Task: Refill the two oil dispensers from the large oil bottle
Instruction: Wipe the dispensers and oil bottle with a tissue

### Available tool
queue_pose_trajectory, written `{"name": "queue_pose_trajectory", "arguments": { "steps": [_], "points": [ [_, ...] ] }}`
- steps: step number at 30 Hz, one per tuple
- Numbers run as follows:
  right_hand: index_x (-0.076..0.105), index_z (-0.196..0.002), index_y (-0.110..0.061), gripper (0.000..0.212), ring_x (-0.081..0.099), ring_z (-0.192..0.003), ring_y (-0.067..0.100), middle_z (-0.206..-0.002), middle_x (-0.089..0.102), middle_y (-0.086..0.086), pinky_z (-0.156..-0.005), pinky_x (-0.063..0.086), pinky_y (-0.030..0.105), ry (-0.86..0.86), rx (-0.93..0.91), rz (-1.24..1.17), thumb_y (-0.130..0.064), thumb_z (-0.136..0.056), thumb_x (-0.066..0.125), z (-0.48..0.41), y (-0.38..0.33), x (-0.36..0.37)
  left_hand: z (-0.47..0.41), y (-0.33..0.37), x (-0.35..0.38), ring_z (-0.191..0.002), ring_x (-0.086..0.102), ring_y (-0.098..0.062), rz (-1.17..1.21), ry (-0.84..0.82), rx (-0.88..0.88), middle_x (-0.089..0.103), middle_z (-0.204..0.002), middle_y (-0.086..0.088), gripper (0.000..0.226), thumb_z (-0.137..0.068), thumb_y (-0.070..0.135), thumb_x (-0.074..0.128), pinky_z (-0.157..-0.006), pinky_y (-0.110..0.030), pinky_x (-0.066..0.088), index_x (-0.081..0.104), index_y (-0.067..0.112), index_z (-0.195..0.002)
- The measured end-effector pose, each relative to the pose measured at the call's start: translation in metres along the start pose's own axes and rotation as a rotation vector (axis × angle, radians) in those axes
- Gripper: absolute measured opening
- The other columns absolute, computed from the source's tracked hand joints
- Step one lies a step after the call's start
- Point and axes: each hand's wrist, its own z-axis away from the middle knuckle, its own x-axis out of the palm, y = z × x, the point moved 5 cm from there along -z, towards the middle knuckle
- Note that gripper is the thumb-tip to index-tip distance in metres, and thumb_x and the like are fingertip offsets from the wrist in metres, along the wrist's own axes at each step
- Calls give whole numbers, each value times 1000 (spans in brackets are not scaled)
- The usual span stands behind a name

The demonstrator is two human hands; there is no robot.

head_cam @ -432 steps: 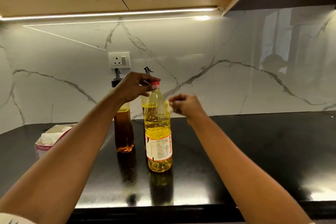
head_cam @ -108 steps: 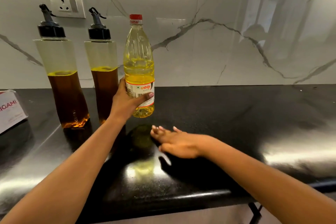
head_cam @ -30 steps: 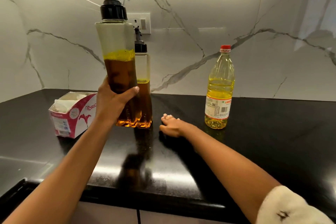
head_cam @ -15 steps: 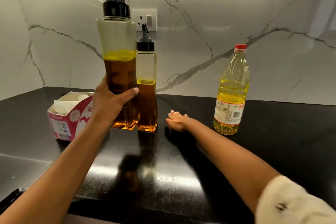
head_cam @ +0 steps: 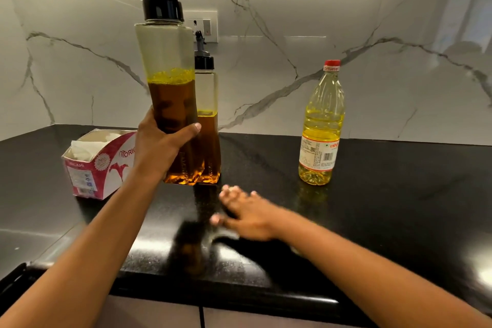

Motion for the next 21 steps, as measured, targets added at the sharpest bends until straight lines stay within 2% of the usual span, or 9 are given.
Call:
{"name": "queue_pose_trajectory", "arguments": {
  "steps": [2,4,8,10,13,15,17,19,21],
  "points": [
    [-5,-148,-30,82,-14,-141,3,-154,-13,-13,-112,-9,33,32,-157,1,-78,-83,12,33,-18,16,2,-1,0,-92,65,7,-2,-2,-5,68,-96,29,43,-68,40,81,-85,-28,52,56,57,-98],
    [-9,-146,-37,82,-14,-139,-2,-150,-17,-20,-110,-11,29,16,-145,-2,-82,-79,6,64,5,13,3,-2,0,-95,66,3,10,-3,-21,70,-98,24,45,-65,41,82,-86,-30,53,57,55,-100],
    [-2,-150,-22,83,-4,-144,9,-156,-10,-6,-117,-2,40,-94,306,61,-72,-86,11,65,79,-23,5,-1,-1,-98,67,-3,14,-8,-32,70,-101,19,48,-57,50,81,-90,-37,54,58,55,-99],
    [2,-151,-14,83,0,-145,14,-158,-4,2,-118,2,43,-63,367,50,-68,-89,15,37,72,-35,8,2,0,-99,67,-5,22,-4,-32,70,-103,16,49,-58,50,81,-91,-41,54,58,53,-101],
    [3,-150,-12,87,0,-145,17,-158,-3,5,-117,0,41,-7,165,76,-70,-88,19,12,9,-19,12,7,3,-99,67,-6,25,7,-29,70,-104,15,50,-59,49,81,-93,-44,54,57,52,-103],
    [2,-151,-18,90,-4,-144,12,-157,-5,-1,-113,-5,35,34,-40,71,-76,-84,15,34,-31,6,15,8,8,-102,66,-8,24,-4,-30,69,-107,14,53,-60,50,81,-94,-45,52,57,49,-108],
    [0,-149,-26,91,-9,-140,2,-154,-8,-10,-110,-8,31,81,-109,30,-82,-78,8,72,-29,19,18,7,14,-105,65,-9,30,-18,-36,69,-109,14,61,-60,50,81,-96,-45,51,56,42,-116],
    [-1,-149,-27,91,-7,-138,-2,-153,-9,-12,-114,-5,33,86,24,32,-82,-77,4,103,14,14,22,3,21,-103,66,-8,43,-19,-57,70,-108,14,63,-60,48,82,-94,-41,52,58,36,-117],
    [0,-150,-23,86,-3,-142,4,-156,-5,-7,-116,-1,38,18,300,60,-76,-82,7,119,68,-3,27,0,30,-95,66,3,46,-24,-66,69,-101,20,55,-62,42,84,-87,-30,53,59,40,-111]
  ]
}}
